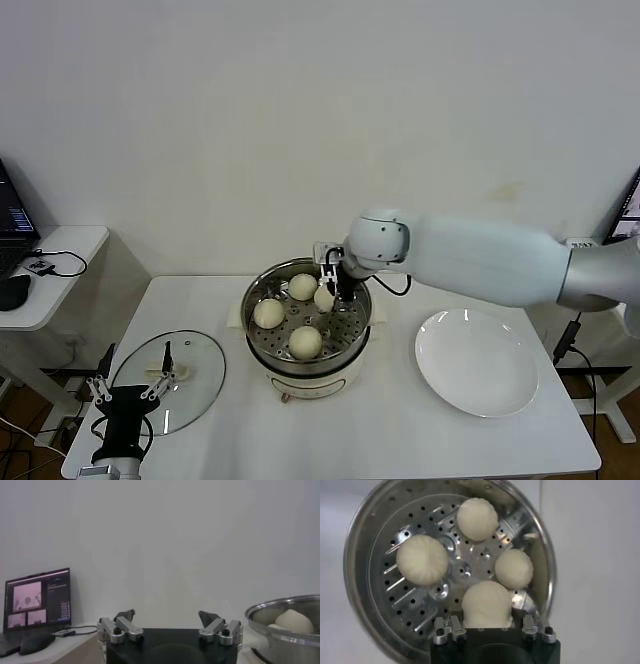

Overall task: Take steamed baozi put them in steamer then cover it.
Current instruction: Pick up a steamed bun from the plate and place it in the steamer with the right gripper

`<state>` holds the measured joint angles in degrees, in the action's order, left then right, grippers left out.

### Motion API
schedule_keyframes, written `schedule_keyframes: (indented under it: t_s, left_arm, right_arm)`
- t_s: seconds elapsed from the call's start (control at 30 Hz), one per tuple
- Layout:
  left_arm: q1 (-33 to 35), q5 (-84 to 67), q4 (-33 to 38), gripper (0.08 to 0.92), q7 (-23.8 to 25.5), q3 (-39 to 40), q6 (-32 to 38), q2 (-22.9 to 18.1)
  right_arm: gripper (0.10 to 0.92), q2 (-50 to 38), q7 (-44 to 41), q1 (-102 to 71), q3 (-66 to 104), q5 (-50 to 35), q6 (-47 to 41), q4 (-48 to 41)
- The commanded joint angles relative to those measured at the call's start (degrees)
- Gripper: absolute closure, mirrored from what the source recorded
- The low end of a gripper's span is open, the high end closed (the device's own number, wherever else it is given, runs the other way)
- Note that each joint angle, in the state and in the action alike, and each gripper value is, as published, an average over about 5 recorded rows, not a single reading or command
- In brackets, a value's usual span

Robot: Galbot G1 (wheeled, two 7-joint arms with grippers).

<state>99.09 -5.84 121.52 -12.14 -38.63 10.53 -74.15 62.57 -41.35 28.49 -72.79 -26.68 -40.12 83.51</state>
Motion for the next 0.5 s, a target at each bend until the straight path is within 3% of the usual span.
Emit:
schedule_keyframes:
  t_s: [0.03,0.37,0.5]
  left_arm:
    - [-0.02,-0.06,-0.18,0.177,-0.02,-0.02,0.08,0.07]
    - [-0.24,-0.01,-0.36,0.177,-0.07,0.18,0.10,-0.21]
    - [-0.15,-0.02,-0.32,0.177,-0.09,0.11,0.10,-0.24]
  right_arm:
    - [0.414,2.07,0.96,-1.14,-0.51,1.14,-1.53,-1.30]
    - [0.414,1.88,1.09,-2.51,-0.30,1.96,-1.49,-1.41]
    - [0.362,1.27,0.90,-2.24,-0.02,1.75,-1.53,-0.65]
